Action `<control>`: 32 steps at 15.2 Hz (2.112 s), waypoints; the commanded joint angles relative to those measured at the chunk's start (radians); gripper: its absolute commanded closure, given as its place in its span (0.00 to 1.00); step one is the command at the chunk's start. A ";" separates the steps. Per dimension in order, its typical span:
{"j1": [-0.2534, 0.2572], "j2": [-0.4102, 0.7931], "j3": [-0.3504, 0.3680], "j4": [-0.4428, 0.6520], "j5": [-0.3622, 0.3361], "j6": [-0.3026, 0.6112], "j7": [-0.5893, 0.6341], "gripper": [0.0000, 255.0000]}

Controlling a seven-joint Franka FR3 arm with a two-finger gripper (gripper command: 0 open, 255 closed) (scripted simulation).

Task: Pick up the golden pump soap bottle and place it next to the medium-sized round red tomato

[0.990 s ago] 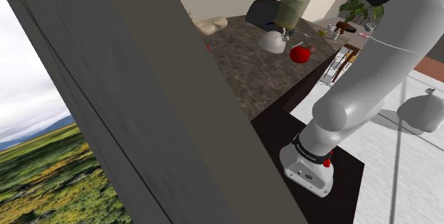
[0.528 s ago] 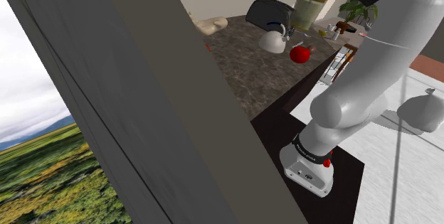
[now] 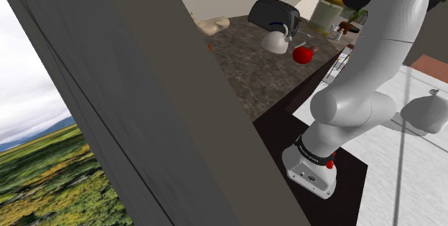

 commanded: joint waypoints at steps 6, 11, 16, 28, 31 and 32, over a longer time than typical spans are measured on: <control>0.050 -0.088 0.000 -0.228 -0.049 0.146 0.005 1.00; 0.075 -0.136 0.004 -0.363 -0.074 0.237 0.017 1.00; 0.091 -0.170 0.008 -0.475 -0.091 0.319 0.027 1.00; 0.108 -0.212 0.015 -0.688 -0.111 0.496 0.041 1.00; 0.110 -0.215 0.016 -0.732 -0.113 0.537 0.042 1.00; 0.110 -0.215 0.016 -0.746 -0.113 0.550 0.042 1.00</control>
